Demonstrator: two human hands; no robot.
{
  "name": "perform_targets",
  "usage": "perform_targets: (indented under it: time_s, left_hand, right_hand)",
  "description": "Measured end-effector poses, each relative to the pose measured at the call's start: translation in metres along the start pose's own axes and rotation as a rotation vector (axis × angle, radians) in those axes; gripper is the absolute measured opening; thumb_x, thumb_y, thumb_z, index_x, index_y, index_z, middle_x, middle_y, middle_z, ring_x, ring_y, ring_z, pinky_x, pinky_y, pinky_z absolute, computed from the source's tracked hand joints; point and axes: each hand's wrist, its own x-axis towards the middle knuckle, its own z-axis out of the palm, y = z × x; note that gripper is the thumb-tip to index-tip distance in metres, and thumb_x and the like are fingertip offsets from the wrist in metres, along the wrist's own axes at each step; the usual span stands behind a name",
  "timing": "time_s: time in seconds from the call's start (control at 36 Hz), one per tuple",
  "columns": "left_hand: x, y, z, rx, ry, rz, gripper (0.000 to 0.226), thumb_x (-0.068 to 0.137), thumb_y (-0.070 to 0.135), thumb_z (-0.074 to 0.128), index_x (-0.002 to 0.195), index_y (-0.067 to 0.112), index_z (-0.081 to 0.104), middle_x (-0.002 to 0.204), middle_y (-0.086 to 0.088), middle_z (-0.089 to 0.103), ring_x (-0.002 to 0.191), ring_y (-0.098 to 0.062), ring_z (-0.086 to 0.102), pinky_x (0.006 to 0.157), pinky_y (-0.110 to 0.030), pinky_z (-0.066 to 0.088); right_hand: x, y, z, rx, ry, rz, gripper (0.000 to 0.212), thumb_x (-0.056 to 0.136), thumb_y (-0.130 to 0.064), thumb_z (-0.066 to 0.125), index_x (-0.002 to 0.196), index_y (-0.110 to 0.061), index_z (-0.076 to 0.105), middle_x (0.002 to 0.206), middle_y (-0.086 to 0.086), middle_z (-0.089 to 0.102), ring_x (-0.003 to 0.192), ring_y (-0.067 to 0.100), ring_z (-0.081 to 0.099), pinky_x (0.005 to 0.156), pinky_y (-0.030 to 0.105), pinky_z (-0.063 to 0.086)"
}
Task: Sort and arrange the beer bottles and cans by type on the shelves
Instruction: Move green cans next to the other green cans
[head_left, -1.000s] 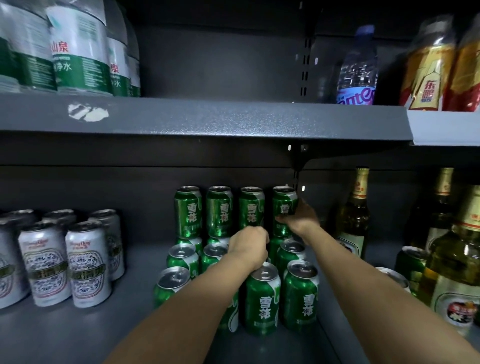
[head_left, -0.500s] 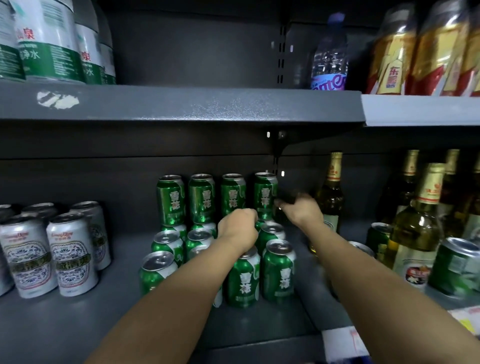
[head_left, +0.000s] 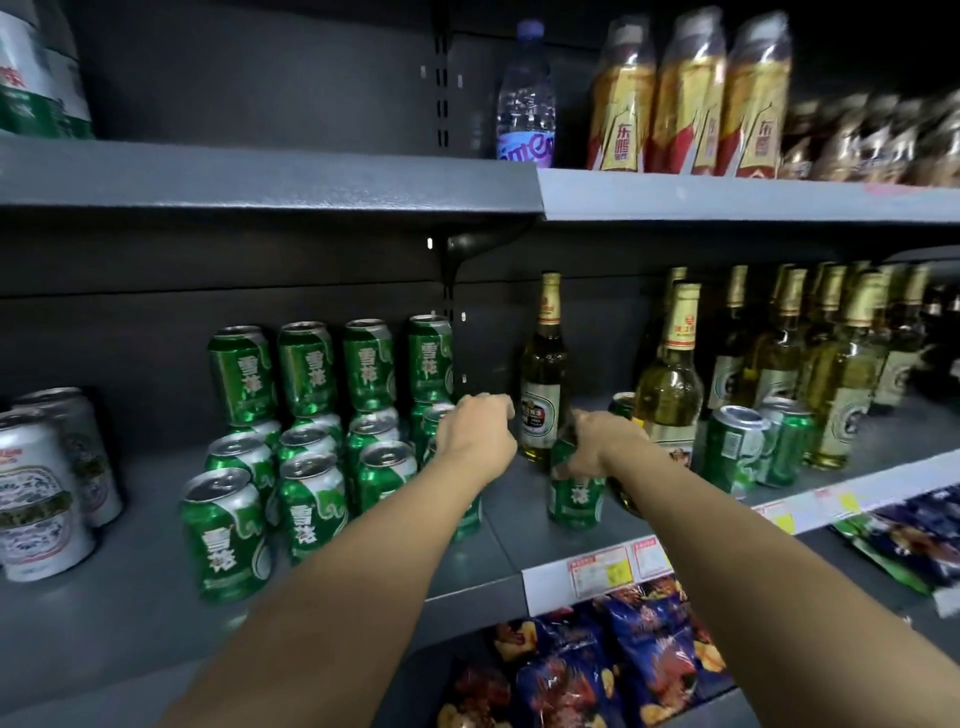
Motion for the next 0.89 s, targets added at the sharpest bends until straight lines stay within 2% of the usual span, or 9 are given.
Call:
perform_targets:
  time_s: [0.08,0.17,0.25,0.33,0.47,0.61,0.72,0.78,0.89]
  left_hand:
    - [-0.004,-0.008,-0.003,-0.049,0.004,0.002,0.031,0.094,0.025,0.055,0.125,0.025,0.057,0.128,0.0,0.058,0.119,-0.022,0.051,0.088,-0.033,0.044]
    - [-0.004,-0.016,-0.01,-0.234,-0.05,0.017,0.061,0.082,0.047,0.07,0.135,0.024,0.05,0.133,0.001,0.057,0.121,-0.02,0.053,0.096,-0.035,0.046]
    - [-0.009,-0.022,-0.021,-0.426,-0.079,-0.009,0.09,0.073,0.048,0.079,0.148,0.022,0.034,0.141,-0.002,0.05,0.127,-0.019,0.049,0.103,-0.032,0.042]
    - [-0.015,-0.031,-0.031,-0.585,-0.038,-0.064,0.103,0.072,0.044,0.081,0.153,0.02,0.023,0.148,-0.005,0.043,0.133,-0.021,0.044,0.108,-0.034,0.038]
    - [-0.029,-0.064,-0.054,-0.555,0.098,-0.15,0.088,0.081,0.04,0.074,0.149,0.013,0.026,0.14,-0.009,0.049,0.129,-0.028,0.046,0.101,-0.032,0.04]
    - [-0.05,-0.121,-0.082,-0.508,0.225,-0.261,0.08,0.075,0.039,0.08,0.14,0.014,0.041,0.125,-0.006,0.058,0.114,-0.026,0.055,0.089,-0.032,0.046]
    - [-0.063,-0.161,-0.105,-0.537,0.292,-0.313,0.059,0.073,0.03,0.081,0.124,0.016,0.055,0.102,0.001,0.058,0.1,-0.022,0.059,0.074,-0.024,0.041]
    - [-0.065,-0.18,-0.113,-0.531,0.31,-0.31,0.051,0.074,0.026,0.08,0.119,0.017,0.059,0.105,-0.002,0.061,0.101,-0.022,0.06,0.071,-0.02,0.038]
    - [-0.062,-0.209,-0.119,-0.481,0.319,-0.32,0.052,0.075,0.027,0.079,0.121,0.013,0.058,0.113,-0.008,0.05,0.102,-0.022,0.054,0.079,-0.02,0.039]
  right_hand:
    - [-0.001,-0.001,0.002,0.133,0.06,0.017,0.077,0.074,-0.043,0.079,0.13,-0.014,0.034,0.128,0.009,0.056,0.115,0.03,0.057,0.086,0.037,0.049]
    - [-0.005,-0.008,-0.012,0.236,0.241,-0.004,0.072,0.074,-0.05,0.075,0.123,-0.014,0.035,0.122,0.009,0.059,0.11,0.03,0.059,0.08,0.035,0.047]
    - [-0.011,-0.026,-0.036,0.372,0.424,-0.121,0.064,0.077,-0.052,0.071,0.119,-0.013,0.042,0.122,0.01,0.058,0.11,0.032,0.058,0.082,0.037,0.047]
    - [-0.021,-0.056,-0.059,0.499,0.508,-0.206,0.071,0.076,-0.054,0.071,0.129,-0.013,0.047,0.128,0.009,0.058,0.116,0.031,0.056,0.088,0.037,0.047]
    - [-0.036,-0.126,-0.068,0.634,0.475,-0.334,0.08,0.074,-0.057,0.074,0.135,-0.013,0.048,0.131,0.009,0.059,0.122,0.028,0.054,0.094,0.037,0.047]
    - [-0.047,-0.187,-0.054,0.804,0.388,-0.425,0.088,0.073,-0.05,0.078,0.14,-0.008,0.039,0.138,0.011,0.052,0.127,0.028,0.049,0.099,0.037,0.043]
    - [-0.055,-0.228,-0.04,0.862,0.205,-0.457,0.074,0.077,-0.043,0.078,0.128,-0.001,0.044,0.125,0.007,0.055,0.115,0.022,0.053,0.094,0.035,0.045]
    - [-0.056,-0.247,-0.033,0.897,0.167,-0.476,0.066,0.077,-0.041,0.078,0.123,-0.004,0.05,0.118,0.003,0.059,0.108,0.019,0.057,0.092,0.034,0.047]
    - [-0.05,-0.276,-0.023,0.951,0.167,-0.466,0.045,0.076,-0.035,0.08,0.107,-0.011,0.058,0.105,0.005,0.066,0.096,0.022,0.063,0.087,0.036,0.052]
